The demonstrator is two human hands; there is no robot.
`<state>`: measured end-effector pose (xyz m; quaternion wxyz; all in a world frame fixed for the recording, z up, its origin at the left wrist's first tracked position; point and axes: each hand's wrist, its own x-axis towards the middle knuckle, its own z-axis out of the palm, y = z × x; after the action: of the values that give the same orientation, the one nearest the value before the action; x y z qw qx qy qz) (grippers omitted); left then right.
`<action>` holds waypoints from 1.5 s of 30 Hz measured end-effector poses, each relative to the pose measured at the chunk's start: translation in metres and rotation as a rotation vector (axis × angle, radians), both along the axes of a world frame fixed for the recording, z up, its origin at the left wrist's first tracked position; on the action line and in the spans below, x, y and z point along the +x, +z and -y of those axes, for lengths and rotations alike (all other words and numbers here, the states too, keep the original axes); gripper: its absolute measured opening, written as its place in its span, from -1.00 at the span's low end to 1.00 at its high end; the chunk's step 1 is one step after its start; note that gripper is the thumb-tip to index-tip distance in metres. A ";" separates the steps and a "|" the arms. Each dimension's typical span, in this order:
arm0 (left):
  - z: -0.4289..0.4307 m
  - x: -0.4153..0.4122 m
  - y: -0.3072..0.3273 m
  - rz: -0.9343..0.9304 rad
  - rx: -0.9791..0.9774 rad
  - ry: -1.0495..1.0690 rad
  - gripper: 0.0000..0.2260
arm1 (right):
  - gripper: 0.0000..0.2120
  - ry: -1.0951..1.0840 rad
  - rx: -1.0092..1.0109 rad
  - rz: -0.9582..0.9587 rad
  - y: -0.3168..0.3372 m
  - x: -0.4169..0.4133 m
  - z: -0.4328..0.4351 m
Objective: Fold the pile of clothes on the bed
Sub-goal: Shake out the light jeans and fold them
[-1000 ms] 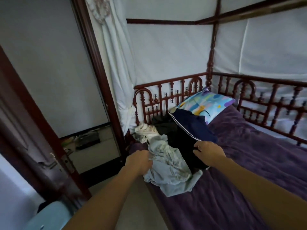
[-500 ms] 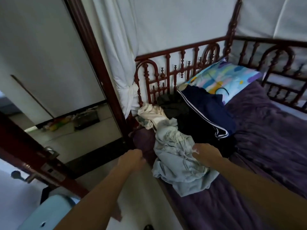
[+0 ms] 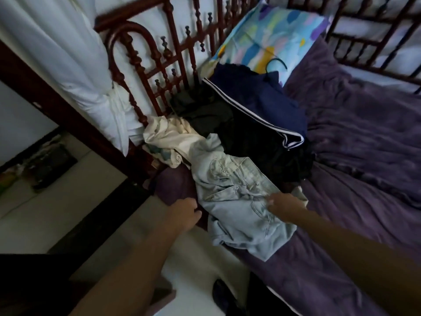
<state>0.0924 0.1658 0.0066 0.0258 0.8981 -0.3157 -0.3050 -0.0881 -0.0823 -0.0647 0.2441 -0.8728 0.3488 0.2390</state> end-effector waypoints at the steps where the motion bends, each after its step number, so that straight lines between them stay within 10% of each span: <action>1: 0.007 0.006 -0.006 -0.012 0.005 -0.008 -0.79 | -0.67 -0.020 0.003 -0.014 -0.008 0.002 0.004; 10: 0.104 0.070 -0.084 -0.054 -0.006 -0.134 -0.82 | -0.69 -0.217 0.030 -0.104 -0.097 0.046 0.064; 17: 0.203 0.106 -0.181 0.194 -0.130 -0.482 -0.56 | -0.34 -0.402 0.014 -0.146 -0.176 0.081 0.084; 24: 0.237 0.122 -0.222 0.269 0.173 -0.477 -0.34 | -0.76 -0.482 0.029 0.159 -0.179 0.057 0.065; 28: 0.227 0.128 -0.189 0.138 0.124 -0.363 -0.74 | -0.88 -0.497 -0.074 0.271 -0.149 0.048 0.060; 37: 0.176 0.163 0.008 -0.172 -0.335 -0.275 -0.77 | -0.84 -0.470 -0.051 -0.002 -0.071 0.030 0.026; 45: 0.123 0.195 0.166 -0.098 -0.587 -0.151 -0.80 | -0.65 -0.833 -0.025 0.591 0.110 0.034 0.048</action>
<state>0.2873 0.0426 0.1726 0.2765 0.8106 -0.4546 -0.2446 -0.0542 -0.1302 0.0455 0.3964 -0.6927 0.5861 -0.1396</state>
